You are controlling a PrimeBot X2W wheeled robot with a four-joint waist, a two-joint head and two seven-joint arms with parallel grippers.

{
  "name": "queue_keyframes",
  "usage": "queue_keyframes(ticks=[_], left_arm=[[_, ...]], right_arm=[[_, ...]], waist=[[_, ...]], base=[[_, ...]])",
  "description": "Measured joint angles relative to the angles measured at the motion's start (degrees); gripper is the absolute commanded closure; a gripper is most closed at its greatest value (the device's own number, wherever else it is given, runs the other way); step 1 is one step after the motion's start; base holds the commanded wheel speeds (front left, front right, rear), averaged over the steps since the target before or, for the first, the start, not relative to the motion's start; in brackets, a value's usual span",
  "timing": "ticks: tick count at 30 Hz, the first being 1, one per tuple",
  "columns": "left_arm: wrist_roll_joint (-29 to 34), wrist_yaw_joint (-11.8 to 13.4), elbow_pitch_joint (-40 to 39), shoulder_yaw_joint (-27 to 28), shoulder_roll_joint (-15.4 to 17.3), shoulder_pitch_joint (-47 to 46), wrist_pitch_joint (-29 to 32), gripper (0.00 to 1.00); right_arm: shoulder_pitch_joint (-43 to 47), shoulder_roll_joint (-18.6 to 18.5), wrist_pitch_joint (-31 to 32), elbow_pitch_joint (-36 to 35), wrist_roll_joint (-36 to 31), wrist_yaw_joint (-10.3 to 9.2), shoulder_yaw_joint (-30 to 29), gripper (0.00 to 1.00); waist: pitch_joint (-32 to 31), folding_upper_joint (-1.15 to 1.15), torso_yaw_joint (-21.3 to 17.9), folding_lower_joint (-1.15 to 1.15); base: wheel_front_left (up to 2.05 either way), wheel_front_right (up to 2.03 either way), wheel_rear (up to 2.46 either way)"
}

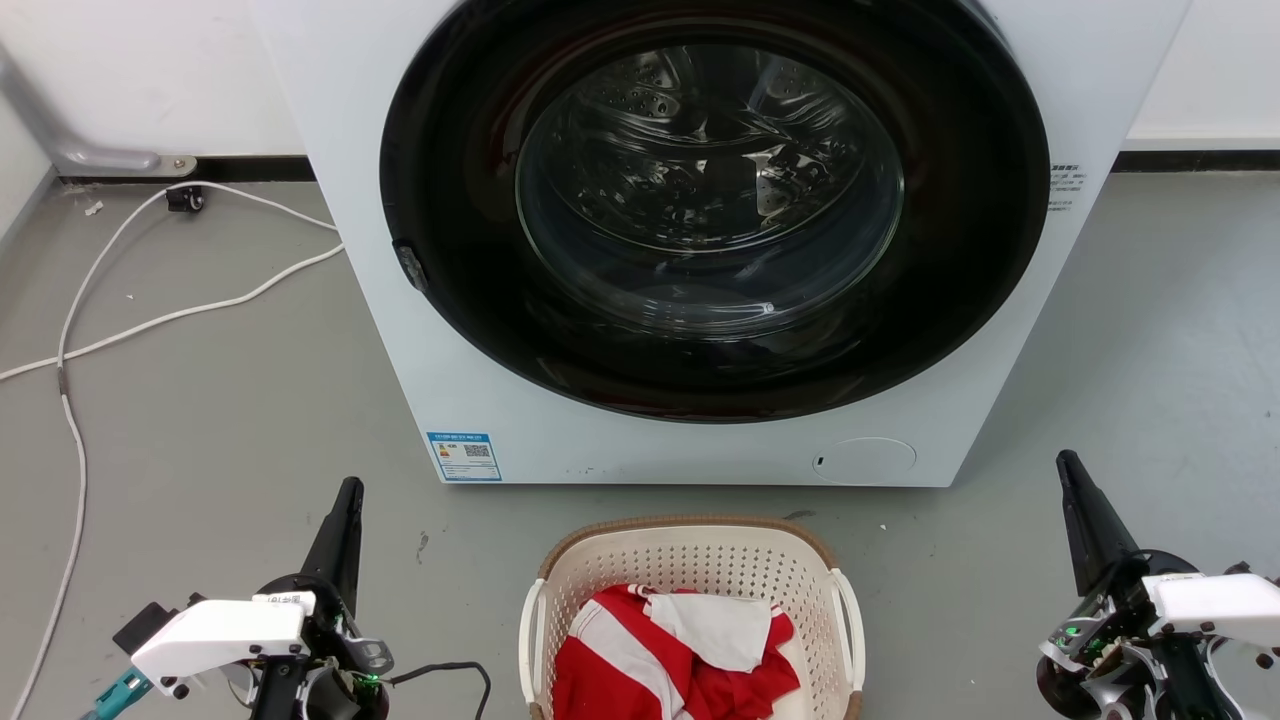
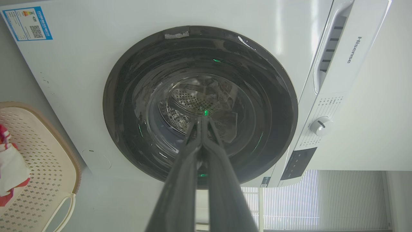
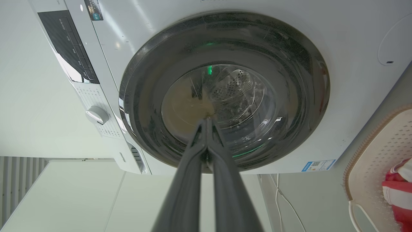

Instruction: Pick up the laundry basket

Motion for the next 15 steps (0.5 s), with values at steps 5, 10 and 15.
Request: queue_keyframes(ticks=[5,10,15], left_arm=[[0.0,0.0,0.0,0.0,0.0,0.0,0.2,1.0],[0.0,0.0,0.0,0.1,0.0,0.0,0.2,1.0],[0.0,0.0,0.0,0.1,-0.1,0.0,0.2,1.0]], right_arm=[[0.0,0.0,0.1,0.0,0.0,0.0,0.0,1.0],[0.0,0.0,0.1,0.0,0.0,0.0,-0.1,1.0],[0.0,0.1,0.1,0.0,0.0,0.0,-0.1,1.0]], waist=[[0.0,0.0,0.0,0.0],[0.0,0.0,0.0,0.0],[0.0,0.0,0.0,0.0]], base=[[0.0,0.0,0.0],[0.0,0.0,0.0],[0.0,0.0,0.0]])
